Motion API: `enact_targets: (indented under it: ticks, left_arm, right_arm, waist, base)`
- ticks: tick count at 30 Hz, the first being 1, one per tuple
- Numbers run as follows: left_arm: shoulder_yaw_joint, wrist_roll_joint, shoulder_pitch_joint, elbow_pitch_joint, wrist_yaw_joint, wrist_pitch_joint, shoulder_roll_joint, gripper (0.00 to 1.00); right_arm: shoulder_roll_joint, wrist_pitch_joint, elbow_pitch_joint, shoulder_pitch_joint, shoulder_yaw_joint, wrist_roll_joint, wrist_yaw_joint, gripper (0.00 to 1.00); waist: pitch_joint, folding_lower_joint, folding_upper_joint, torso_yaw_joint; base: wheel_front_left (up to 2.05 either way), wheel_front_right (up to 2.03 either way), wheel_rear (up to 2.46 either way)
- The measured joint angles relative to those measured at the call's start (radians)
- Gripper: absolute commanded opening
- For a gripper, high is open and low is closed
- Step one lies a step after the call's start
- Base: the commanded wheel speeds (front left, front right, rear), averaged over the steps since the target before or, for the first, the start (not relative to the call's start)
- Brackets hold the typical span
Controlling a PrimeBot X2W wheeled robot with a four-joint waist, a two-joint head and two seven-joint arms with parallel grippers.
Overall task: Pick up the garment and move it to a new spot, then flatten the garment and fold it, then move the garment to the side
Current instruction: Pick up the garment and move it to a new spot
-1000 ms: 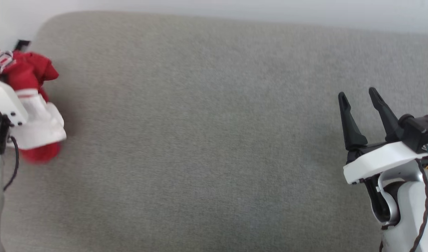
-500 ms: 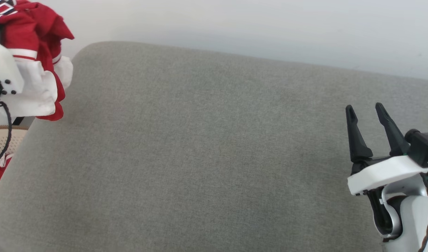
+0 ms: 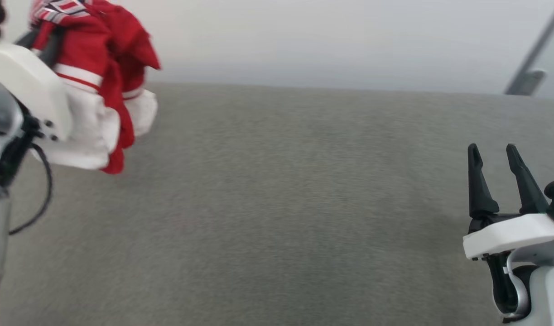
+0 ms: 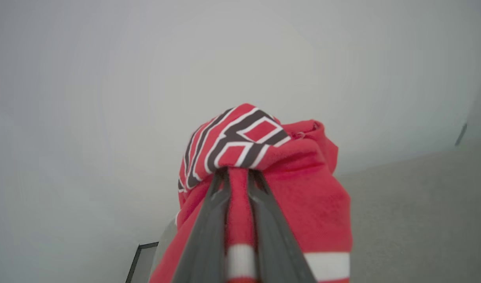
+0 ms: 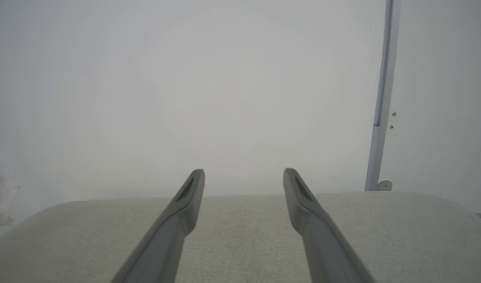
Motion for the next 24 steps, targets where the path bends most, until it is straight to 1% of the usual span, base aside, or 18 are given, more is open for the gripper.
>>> enact_targets:
  ticks: [4,5,6,9,12,18,24]
  left_arm:
    - [-0.022,-0.022,0.043,-0.123,0.008,0.059,-0.007,0.0]
    - [-0.042,-0.029,0.065,-0.173,0.012,0.083,-0.02,0.0]
    - [-0.055,-0.034,0.076,-0.197,0.013,0.095,-0.03,0.0]
    - [-0.095,-0.041,0.107,-0.244,0.015,0.121,-0.056,0.0]
    - [-0.135,-0.05,0.139,-0.256,0.015,0.141,-0.078,0.0]
    - [-0.218,-0.066,0.196,-0.193,0.007,0.165,-0.121,0.0]
    - [-0.291,-0.079,0.232,-0.032,-0.01,0.15,-0.147,0.0]
  right_arm:
    - [0.014,-0.007,-0.005,0.009,-0.013,0.01,0.0,1.0]
    - [0.016,-0.013,0.0,0.012,-0.026,0.016,0.0,1.0]
    - [0.017,-0.015,0.001,0.013,-0.031,0.017,0.0,1.0]
    - [0.02,-0.023,0.001,0.019,-0.045,0.021,0.0,1.0]
    - [0.024,-0.027,-0.003,0.027,-0.048,0.025,0.0,1.0]
    - [0.03,-0.042,-0.006,0.042,-0.033,0.023,0.0,1.0]
    - [0.034,-0.059,0.012,0.036,0.0,0.019,0.0,1.0]
  waist:
    - [-0.003,0.0,0.0,-0.064]
    - [-0.002,0.0,0.0,-0.098]
    - [-0.002,0.0,0.0,-0.114]
    - [0.004,0.0,0.0,-0.162]
    - [0.015,0.0,0.0,-0.204]
    - [0.05,0.0,0.0,-0.269]
    - [0.081,0.0,0.0,-0.311]
  base:
    - [0.0,0.0,0.0]
    - [0.0,0.0,0.0]
    - [0.0,0.0,0.0]
    - [0.0,0.0,0.0]
    - [0.0,0.0,0.0]
    - [0.0,0.0,0.0]
    - [0.0,0.0,0.0]
